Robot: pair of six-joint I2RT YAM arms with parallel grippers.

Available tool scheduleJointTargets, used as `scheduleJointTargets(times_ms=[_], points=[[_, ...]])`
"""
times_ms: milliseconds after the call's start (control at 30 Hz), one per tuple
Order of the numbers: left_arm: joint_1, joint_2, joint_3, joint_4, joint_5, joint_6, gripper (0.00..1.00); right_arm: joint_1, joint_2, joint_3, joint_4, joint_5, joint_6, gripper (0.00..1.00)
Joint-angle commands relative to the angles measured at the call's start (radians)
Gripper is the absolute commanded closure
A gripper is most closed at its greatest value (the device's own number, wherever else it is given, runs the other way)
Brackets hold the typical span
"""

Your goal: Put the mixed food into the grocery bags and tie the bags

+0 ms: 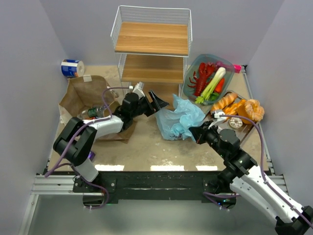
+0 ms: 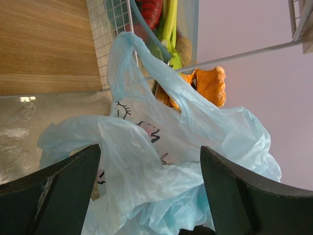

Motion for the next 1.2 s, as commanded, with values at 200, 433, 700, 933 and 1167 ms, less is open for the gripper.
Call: scheduleJointTargets(times_ms=[200,433,700,933,1167], points=[[0.006,0.071,0.087,0.153,-0.001,0.010,0.56,-0.002,-0.054,0.017,-0.064,-0.114,-0.102,1.00],[0.005,0.006,0.076,0.233,0.125,0.223,1.00,-0.002,-0.063,0.054,-0.116,-0.150,-0.099,0.78],[-0.058,-0.276,0.108,-0.070,0.231,0.758,1.00,-0.003,0.033,0.328,-0.245,-0.147,-0.039,0.09],[-0.135,-0.536,0.024,-0.254,0.228,1.097,1.00,-0.002,0.168,0.580,-0.365,0.026,-0.051,0.10],[-0.181,-0.738,-0.214,-0.232,0.038,1.218,1.00,-0.003,0.228,0.559,-0.279,0.072,-0.083,0.07]])
